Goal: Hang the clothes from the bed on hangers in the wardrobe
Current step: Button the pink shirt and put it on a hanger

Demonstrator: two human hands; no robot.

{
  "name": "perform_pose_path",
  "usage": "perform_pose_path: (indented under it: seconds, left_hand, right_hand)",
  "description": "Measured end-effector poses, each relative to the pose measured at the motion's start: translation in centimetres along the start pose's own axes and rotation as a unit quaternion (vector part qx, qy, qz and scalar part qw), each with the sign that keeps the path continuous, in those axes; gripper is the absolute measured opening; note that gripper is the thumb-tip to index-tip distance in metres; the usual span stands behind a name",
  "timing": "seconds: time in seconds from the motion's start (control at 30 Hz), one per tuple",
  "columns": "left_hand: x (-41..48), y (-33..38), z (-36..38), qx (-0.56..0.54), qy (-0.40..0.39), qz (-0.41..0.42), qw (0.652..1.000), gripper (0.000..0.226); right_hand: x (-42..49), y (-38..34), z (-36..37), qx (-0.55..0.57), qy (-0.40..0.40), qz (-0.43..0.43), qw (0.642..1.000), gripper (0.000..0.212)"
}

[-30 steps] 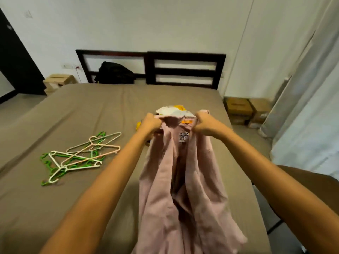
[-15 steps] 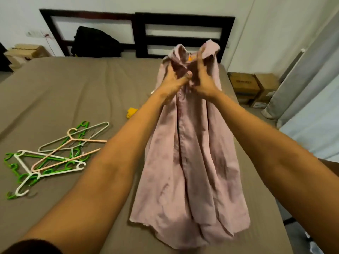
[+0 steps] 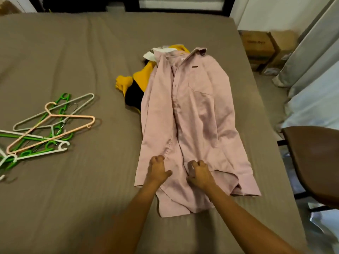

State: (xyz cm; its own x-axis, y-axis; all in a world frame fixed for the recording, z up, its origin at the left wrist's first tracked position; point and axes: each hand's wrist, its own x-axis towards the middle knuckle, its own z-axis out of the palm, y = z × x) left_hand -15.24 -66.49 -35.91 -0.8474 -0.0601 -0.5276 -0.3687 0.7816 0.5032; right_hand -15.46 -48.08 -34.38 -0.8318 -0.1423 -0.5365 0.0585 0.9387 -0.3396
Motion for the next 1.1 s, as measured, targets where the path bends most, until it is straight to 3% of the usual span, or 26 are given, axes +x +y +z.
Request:
perform_pose_path:
  seconds: [0.1, 0.13, 0.2, 0.3, 0.37, 0.47, 0.53, 0.63, 0.7, 0.77, 0.8, 0.83, 0.87, 0.9, 0.97, 1.0, 1.1]
  left_hand:
    - [-0.2, -0.2, 1.0, 0.074, 0.120, -0.089, 0.986, 0.072]
    - [-0.5, -0.6, 1.0, 0.092, 0.155, -0.128, 0.975, 0.080]
    - [-1.1, -2.0, 0.5, 0.062, 0.207, -0.197, 0.956, 0.097]
    - [-1.5, -4.7, -0.1, -0.098, 0.215, -0.234, 0.943, 0.103]
    - [-1.8, -5.7, -0.2, -0.148, 0.193, -0.159, 0.957, 0.070]
    - [-3.0, -4.1, -0.7, -0.129, 0.211, -0.076, 0.966, 0.025]
    - [-4.2, -2.1, -0.5, -0.084, 0.248, -0.018, 0.965, 0.022]
    - [-6.2, 1.0, 1.0, 0.083, 0.263, 0.113, 0.954, 0.041]
    - [-7.3, 2.2, 2.6, 0.130, 0.234, 0.191, 0.944, 0.049]
    - [-7.8, 2.7, 3.9, 0.161, 0.161, 0.218, 0.949, 0.051]
    - [-8.0, 2.7, 4.6, 0.175, 0.118, 0.213, 0.954, 0.053]
    - [-8.1, 2.7, 5.1, 0.176, 0.073, 0.196, 0.962, 0.055]
    - [-8.2, 2.7, 5.7, 0.171, 0.027, 0.168, 0.971, 0.057]
    - [-8.1, 2.4, 6.3, 0.158, -0.020, 0.140, 0.977, 0.059]
    - [-8.0, 1.9, 7.0, 0.124, -0.071, 0.096, 0.985, 0.060]
    - [-7.9, 1.9, 7.1, 0.104, -0.071, 0.086, 0.988, 0.057]
    - [-7.5, 1.8, 7.4, 0.080, -0.026, 0.091, 0.992, 0.042]
  right_hand:
    - [1.1, 0.6, 1.6, -0.095, 0.082, 0.026, 0.992, 0.037]
    - [1.3, 1.0, 1.7, -0.076, 0.109, 0.027, 0.991, 0.033]
    - [1.2, 2.0, 1.2, 0.073, 0.169, 0.016, 0.983, 0.023]
    - [0.1, 3.5, -0.1, 0.356, 0.281, 0.041, 0.890, 0.012]
    - [-0.4, 4.4, -0.4, 0.453, 0.284, 0.123, 0.836, 0.017]
    - [-1.4, 5.3, -0.5, 0.486, 0.292, 0.176, 0.805, 0.021]
    - [-1.9, 5.2, -0.4, 0.506, 0.299, 0.189, 0.787, 0.022]
    - [-2.3, 5.0, -0.3, 0.555, 0.286, 0.243, 0.742, 0.028]
    - [-2.4, 5.5, -0.3, 0.638, 0.237, 0.279, 0.677, 0.028]
    - [-2.7, 6.1, -0.5, 0.662, 0.197, 0.323, 0.647, 0.027]
    - [-3.0, 6.5, -0.6, 0.614, 0.201, 0.338, 0.684, 0.025]
    - [-3.1, 6.8, -0.5, 0.524, 0.222, 0.341, 0.748, 0.023]
    - [-3.4, 6.8, -0.4, 0.396, 0.251, 0.335, 0.818, 0.025]
    - [-3.6, 6.8, -0.1, 0.276, 0.294, 0.309, 0.861, 0.030]
    - [-4.1, 6.4, -0.1, 0.121, 0.355, 0.194, 0.907, 0.038]
    - [-4.1, 6.2, -0.4, 0.073, 0.348, 0.123, 0.927, 0.038]
    - [-2.6, 6.8, -0.4, -0.011, 0.227, -0.018, 0.974, 0.028]
